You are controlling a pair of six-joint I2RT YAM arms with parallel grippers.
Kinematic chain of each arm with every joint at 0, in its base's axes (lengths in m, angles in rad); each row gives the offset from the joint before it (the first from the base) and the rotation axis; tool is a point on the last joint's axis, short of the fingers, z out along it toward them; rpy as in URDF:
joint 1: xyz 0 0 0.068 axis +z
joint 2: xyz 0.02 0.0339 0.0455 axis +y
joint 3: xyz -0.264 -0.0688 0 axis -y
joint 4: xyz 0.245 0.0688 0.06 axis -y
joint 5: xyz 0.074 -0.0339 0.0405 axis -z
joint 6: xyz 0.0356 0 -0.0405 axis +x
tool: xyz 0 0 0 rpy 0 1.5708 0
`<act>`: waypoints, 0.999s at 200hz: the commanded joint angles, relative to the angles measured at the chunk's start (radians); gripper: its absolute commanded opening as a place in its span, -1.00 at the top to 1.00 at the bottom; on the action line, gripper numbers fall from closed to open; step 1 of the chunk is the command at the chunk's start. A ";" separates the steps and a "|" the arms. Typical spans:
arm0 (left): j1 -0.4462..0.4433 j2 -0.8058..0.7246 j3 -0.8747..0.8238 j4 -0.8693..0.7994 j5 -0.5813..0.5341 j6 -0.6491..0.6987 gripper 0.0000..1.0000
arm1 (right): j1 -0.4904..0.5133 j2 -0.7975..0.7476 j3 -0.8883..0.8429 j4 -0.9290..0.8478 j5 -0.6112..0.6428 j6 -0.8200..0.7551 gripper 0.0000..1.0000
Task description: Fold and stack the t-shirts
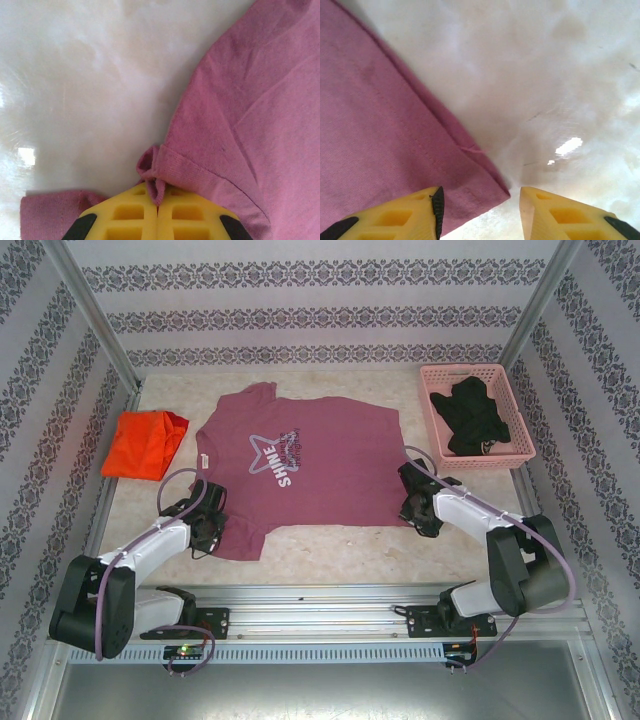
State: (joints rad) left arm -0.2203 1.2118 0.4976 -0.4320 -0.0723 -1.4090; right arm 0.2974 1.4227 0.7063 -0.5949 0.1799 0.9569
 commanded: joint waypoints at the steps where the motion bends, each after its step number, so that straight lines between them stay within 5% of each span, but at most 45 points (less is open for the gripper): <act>1: 0.017 0.025 -0.001 -0.013 0.012 0.032 1.00 | 0.012 0.029 0.023 -0.053 0.041 0.045 0.13; 102: 0.031 0.004 -0.030 0.004 0.023 0.026 1.00 | 0.036 0.105 0.077 -0.046 -0.010 -0.009 0.41; 140: 0.039 -0.017 -0.027 -0.005 0.023 0.035 1.00 | 0.040 0.127 0.099 -0.060 -0.022 -0.039 1.00; 200: 0.047 -0.081 -0.006 -0.069 -0.020 0.055 1.00 | 0.080 -0.031 0.048 -0.046 0.075 -0.006 1.00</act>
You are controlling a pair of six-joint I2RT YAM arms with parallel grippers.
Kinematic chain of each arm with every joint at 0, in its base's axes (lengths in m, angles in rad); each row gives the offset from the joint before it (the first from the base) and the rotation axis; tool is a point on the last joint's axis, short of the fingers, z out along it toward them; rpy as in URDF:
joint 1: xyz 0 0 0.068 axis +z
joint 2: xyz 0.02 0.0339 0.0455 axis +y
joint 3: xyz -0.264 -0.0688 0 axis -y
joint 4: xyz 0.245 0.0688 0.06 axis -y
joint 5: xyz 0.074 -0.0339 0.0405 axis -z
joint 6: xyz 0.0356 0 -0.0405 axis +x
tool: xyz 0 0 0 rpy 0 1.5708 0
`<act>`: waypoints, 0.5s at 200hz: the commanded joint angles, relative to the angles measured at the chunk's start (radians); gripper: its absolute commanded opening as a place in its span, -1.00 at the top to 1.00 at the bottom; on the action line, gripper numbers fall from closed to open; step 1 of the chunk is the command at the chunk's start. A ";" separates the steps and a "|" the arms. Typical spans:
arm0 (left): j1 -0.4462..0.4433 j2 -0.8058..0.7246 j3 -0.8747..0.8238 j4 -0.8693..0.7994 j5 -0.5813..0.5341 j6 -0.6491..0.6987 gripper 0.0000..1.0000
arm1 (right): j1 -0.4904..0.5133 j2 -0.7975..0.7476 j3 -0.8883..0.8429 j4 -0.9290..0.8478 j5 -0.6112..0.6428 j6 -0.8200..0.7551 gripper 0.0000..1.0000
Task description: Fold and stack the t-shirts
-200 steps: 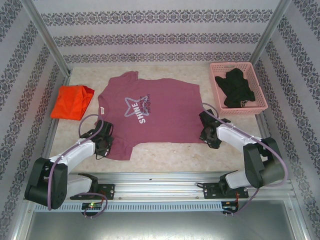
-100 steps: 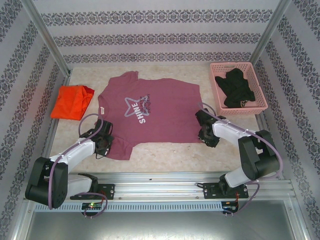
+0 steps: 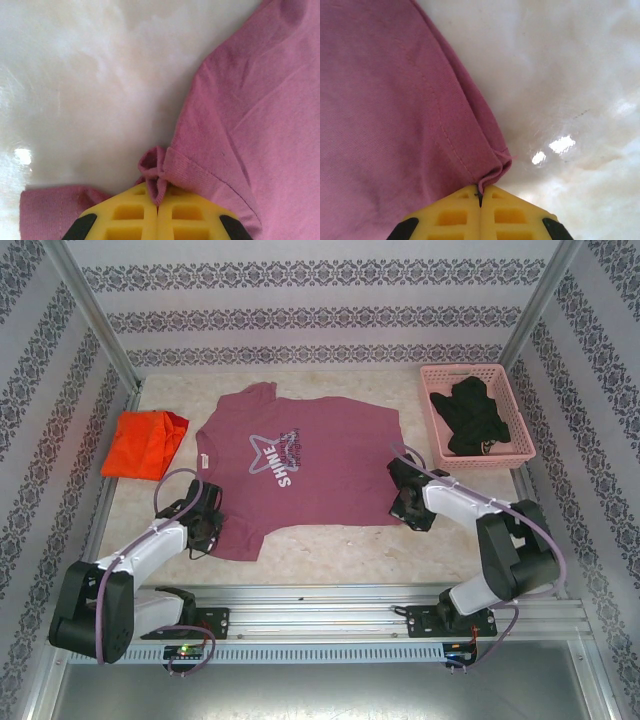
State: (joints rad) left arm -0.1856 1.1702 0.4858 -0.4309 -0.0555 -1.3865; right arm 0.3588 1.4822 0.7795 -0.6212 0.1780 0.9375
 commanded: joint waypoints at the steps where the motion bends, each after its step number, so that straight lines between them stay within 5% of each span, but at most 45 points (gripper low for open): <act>1: 0.012 -0.042 0.007 -0.073 -0.039 0.033 1.00 | 0.018 -0.095 -0.027 -0.021 0.079 0.014 1.00; 64: 0.014 -0.208 0.077 -0.247 -0.123 0.074 1.00 | 0.085 -0.420 -0.146 -0.169 0.210 0.123 1.00; 100: 0.015 -0.216 0.163 -0.265 -0.149 0.119 1.00 | 0.071 -0.543 -0.151 -0.110 0.223 0.080 1.00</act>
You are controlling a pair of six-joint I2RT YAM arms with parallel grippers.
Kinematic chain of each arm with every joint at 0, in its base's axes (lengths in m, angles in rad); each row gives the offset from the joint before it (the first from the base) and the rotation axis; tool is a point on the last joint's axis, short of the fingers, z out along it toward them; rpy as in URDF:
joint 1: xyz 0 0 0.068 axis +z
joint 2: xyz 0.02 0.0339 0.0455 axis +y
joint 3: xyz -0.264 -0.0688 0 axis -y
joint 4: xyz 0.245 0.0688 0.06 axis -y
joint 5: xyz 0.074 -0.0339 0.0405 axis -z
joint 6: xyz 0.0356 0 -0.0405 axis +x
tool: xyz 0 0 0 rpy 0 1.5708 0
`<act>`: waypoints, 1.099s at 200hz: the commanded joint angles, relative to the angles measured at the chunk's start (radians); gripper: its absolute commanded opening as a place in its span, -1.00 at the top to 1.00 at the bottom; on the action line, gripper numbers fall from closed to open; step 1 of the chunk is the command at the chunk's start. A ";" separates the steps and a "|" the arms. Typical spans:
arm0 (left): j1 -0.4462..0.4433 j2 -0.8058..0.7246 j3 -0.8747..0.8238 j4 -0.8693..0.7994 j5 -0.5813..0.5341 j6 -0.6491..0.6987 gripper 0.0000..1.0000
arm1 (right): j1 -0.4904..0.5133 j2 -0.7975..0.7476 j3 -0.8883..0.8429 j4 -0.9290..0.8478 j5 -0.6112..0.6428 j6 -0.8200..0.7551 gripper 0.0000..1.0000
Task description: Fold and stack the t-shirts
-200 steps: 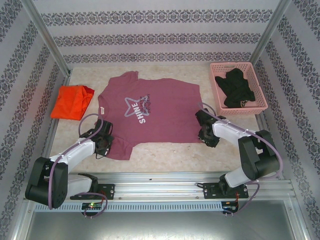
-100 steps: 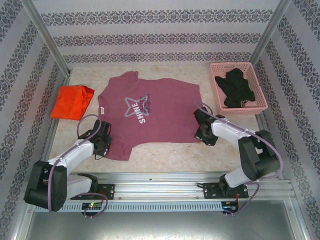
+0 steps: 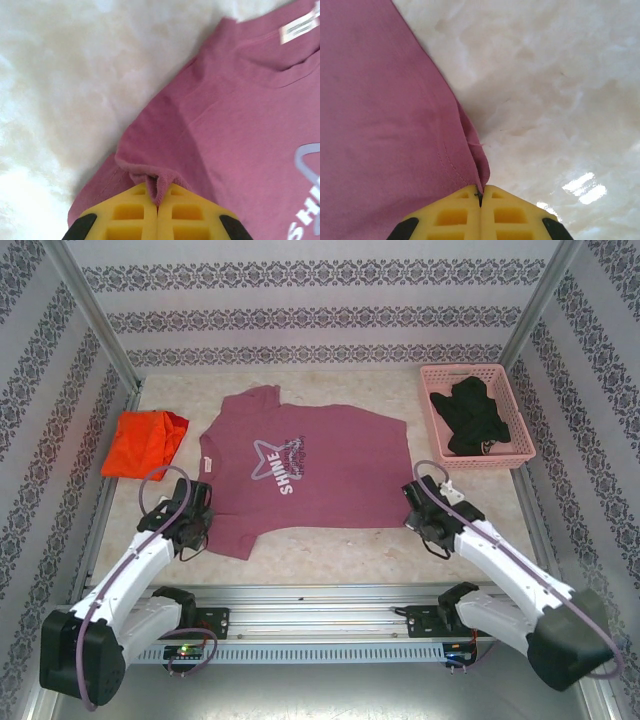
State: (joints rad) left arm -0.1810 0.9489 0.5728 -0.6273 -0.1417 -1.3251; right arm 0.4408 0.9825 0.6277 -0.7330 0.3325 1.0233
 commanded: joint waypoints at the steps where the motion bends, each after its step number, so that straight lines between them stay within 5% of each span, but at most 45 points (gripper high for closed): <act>1: 0.011 0.008 0.079 -0.068 -0.064 0.060 1.00 | -0.013 -0.043 0.003 0.004 0.069 -0.007 1.00; 101: 0.047 0.358 0.393 0.067 -0.080 0.332 1.00 | -0.161 0.260 0.232 0.187 -0.050 -0.215 1.00; 220: 0.100 0.597 0.579 0.128 -0.075 0.426 1.00 | -0.227 0.537 0.414 0.254 -0.118 -0.305 1.00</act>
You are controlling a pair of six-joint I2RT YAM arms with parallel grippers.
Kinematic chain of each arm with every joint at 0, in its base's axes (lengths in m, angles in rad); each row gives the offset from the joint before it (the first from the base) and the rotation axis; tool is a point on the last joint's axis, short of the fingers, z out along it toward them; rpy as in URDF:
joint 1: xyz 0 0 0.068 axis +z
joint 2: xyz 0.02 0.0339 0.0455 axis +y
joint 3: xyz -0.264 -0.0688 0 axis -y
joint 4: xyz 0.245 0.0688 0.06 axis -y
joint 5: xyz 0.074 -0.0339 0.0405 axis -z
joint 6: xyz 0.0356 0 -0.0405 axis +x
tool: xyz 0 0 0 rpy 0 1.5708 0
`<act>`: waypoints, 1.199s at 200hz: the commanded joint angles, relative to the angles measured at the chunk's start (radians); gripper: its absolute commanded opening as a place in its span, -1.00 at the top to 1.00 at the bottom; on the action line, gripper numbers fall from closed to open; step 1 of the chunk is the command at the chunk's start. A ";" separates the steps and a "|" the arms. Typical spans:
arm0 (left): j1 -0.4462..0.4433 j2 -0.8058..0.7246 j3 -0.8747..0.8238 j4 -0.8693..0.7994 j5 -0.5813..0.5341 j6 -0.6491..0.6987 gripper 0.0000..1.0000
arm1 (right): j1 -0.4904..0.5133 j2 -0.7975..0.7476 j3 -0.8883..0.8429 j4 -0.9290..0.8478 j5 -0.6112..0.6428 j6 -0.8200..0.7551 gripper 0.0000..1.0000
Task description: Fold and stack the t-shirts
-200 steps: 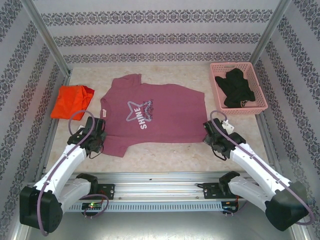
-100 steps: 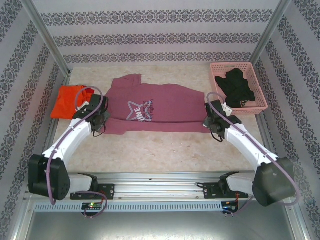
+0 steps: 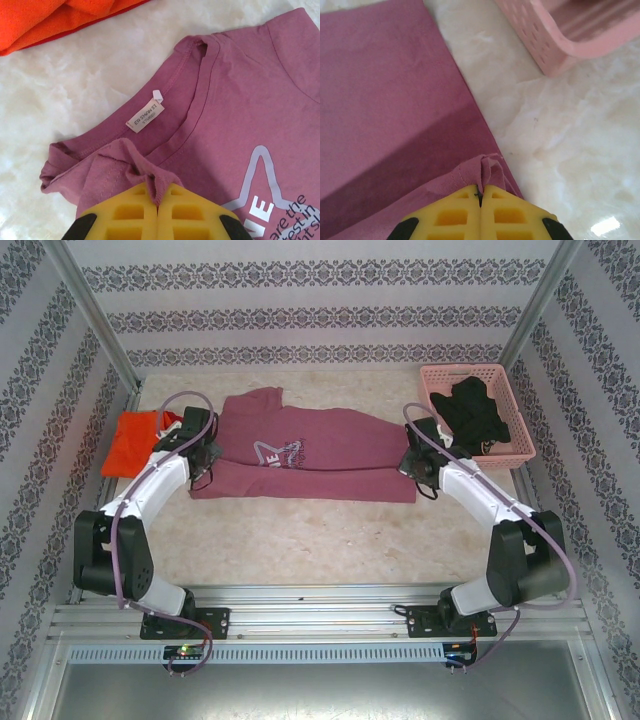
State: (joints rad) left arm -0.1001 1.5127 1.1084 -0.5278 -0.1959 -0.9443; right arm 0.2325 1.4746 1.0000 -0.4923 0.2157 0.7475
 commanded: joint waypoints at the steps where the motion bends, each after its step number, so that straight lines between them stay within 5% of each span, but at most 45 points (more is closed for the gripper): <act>1: 0.019 0.035 0.043 0.029 -0.020 0.045 1.00 | -0.020 0.048 0.042 0.014 -0.002 -0.030 1.00; 192: 0.042 0.315 0.180 0.068 -0.004 0.096 1.00 | -0.035 0.319 0.183 0.059 -0.040 -0.051 1.00; 210: 0.042 0.327 0.185 0.070 0.010 0.095 0.92 | -0.036 0.306 0.176 0.079 -0.054 -0.060 0.46; 240: 0.042 0.293 0.164 0.076 0.014 0.080 0.33 | -0.036 0.194 0.099 0.162 -0.053 -0.097 -0.23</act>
State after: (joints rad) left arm -0.0700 1.8359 1.2667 -0.4770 -0.1791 -0.8658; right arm 0.2043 1.7676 1.1446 -0.4000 0.1658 0.6788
